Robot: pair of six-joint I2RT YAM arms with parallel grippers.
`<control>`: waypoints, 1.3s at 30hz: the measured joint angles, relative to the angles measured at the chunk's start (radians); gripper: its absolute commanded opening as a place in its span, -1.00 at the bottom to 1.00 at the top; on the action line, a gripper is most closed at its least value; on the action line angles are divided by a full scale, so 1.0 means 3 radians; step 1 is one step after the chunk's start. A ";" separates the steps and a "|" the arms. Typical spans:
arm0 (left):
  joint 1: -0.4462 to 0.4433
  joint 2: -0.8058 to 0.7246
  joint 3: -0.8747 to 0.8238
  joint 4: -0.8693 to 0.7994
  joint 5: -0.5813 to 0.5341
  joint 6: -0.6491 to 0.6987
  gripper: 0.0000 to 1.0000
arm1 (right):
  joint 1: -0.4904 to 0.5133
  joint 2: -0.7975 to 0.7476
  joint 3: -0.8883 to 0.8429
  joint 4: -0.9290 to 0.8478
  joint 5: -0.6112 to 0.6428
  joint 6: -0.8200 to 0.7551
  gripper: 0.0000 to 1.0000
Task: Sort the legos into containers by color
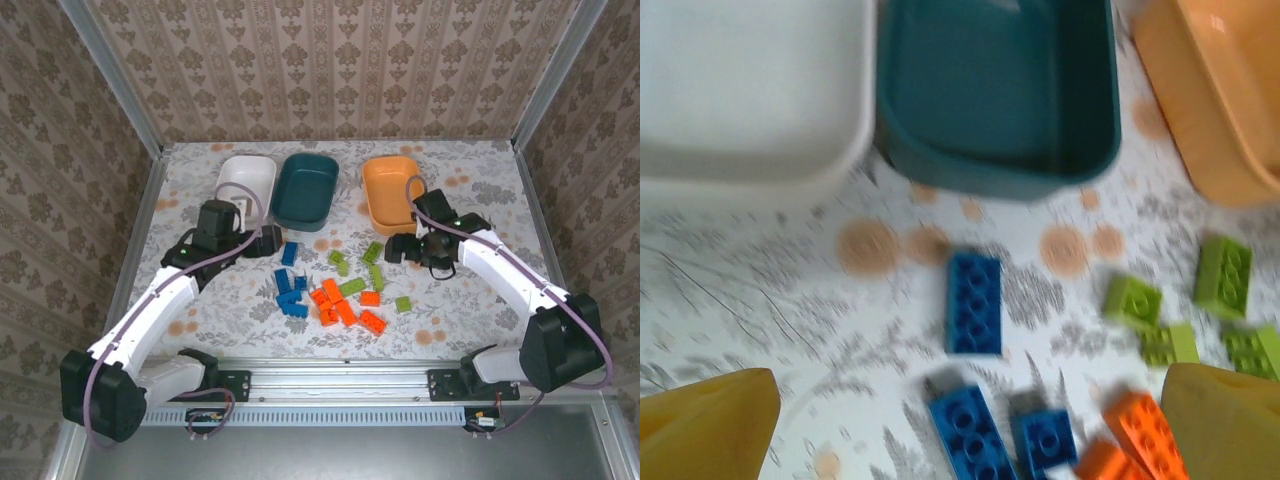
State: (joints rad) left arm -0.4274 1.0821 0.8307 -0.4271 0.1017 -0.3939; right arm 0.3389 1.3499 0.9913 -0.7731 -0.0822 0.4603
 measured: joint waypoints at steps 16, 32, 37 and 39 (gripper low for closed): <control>-0.0057 -0.0277 -0.0312 -0.0203 0.0262 -0.0051 1.00 | 0.0449 0.0609 -0.0179 -0.0128 0.0174 0.0127 0.28; -0.0057 -0.0298 -0.0312 -0.0275 0.0259 -0.0052 1.00 | 0.0516 0.0800 -0.0378 0.0022 0.0209 0.0139 -0.01; -0.0057 -0.0301 -0.0312 -0.0277 0.0259 -0.0060 1.00 | 0.0521 0.0867 -0.0384 0.0048 0.0261 0.0140 -0.16; -0.0057 -0.0301 -0.0312 -0.0278 0.0259 -0.0060 1.00 | 0.0521 0.0867 -0.0384 0.0043 0.0284 0.0146 -0.23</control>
State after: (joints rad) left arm -0.4446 0.9916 0.7372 -0.5106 0.1795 -0.4118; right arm 0.4953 1.6100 0.8761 -0.7601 0.0029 0.5041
